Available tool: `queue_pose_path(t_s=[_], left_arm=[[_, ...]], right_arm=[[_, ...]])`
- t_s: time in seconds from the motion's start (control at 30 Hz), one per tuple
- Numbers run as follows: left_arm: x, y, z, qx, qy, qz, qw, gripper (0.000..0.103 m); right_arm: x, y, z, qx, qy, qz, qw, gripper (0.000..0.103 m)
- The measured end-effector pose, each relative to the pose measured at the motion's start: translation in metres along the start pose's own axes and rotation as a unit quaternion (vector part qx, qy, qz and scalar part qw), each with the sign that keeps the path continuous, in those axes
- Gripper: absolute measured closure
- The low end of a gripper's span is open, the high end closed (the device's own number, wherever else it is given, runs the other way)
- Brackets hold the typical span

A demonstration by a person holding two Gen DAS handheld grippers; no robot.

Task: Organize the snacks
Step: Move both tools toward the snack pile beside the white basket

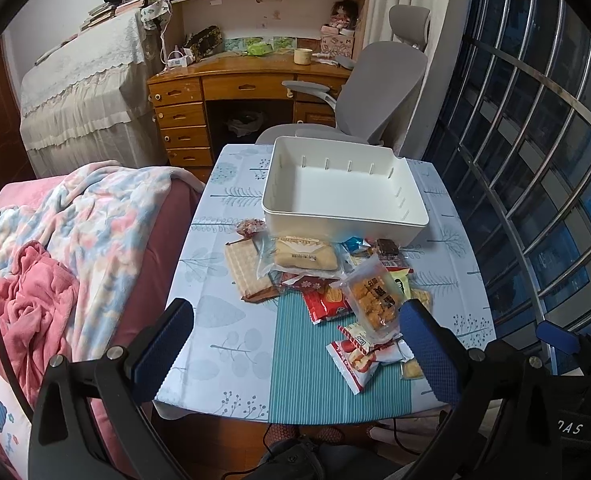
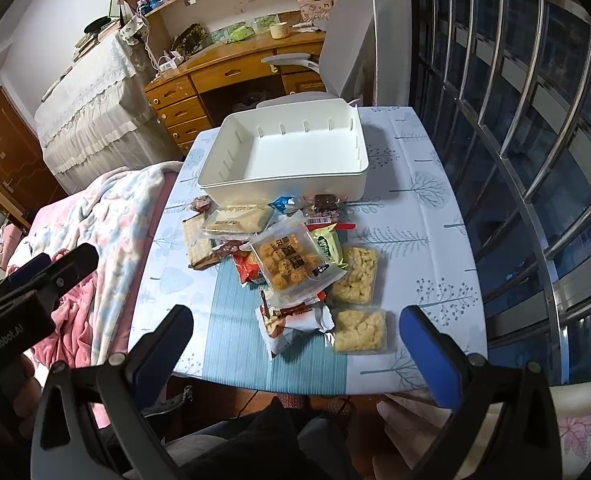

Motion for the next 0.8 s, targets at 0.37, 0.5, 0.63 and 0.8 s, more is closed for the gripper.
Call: queue_pose_path(t_s=[0.37, 0.5, 0.63, 0.8], left_arm=[[-0.006, 0.006, 0.003, -0.001, -0.022, 0.003, 0.9997, 0.001], [-0.008, 0.013, 0.009, -0.003, -0.035, 0.007, 0.9993, 0.001], [-0.008, 0.020, 0.013, -0.002, -0.041, 0.012, 0.9991, 0.001], [-0.005, 0.024, 0.014, 0.008, -0.040, 0.012, 0.9991, 0.001]], right_arm=[[-0.002, 0.016, -0.001, 0.002, -0.011, 0.006, 1.000, 0.000], [-0.005, 0.015, 0.003, 0.007, -0.013, 0.005, 1.000, 0.000], [-0.005, 0.017, 0.003, 0.011, -0.014, 0.007, 1.000, 0.000], [-0.002, 0.023, 0.006, 0.020, -0.005, 0.006, 1.000, 0.000]])
Point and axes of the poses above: each gripper's, at about its wrist camera, not at the fingertips, and z roughly the way its jaws point, y to its right, x to its top, the point moved 5 cm from there along z, roughly the way its jaws point, and after that the axes turned 5 degrees about z, right-handed, at the moved point
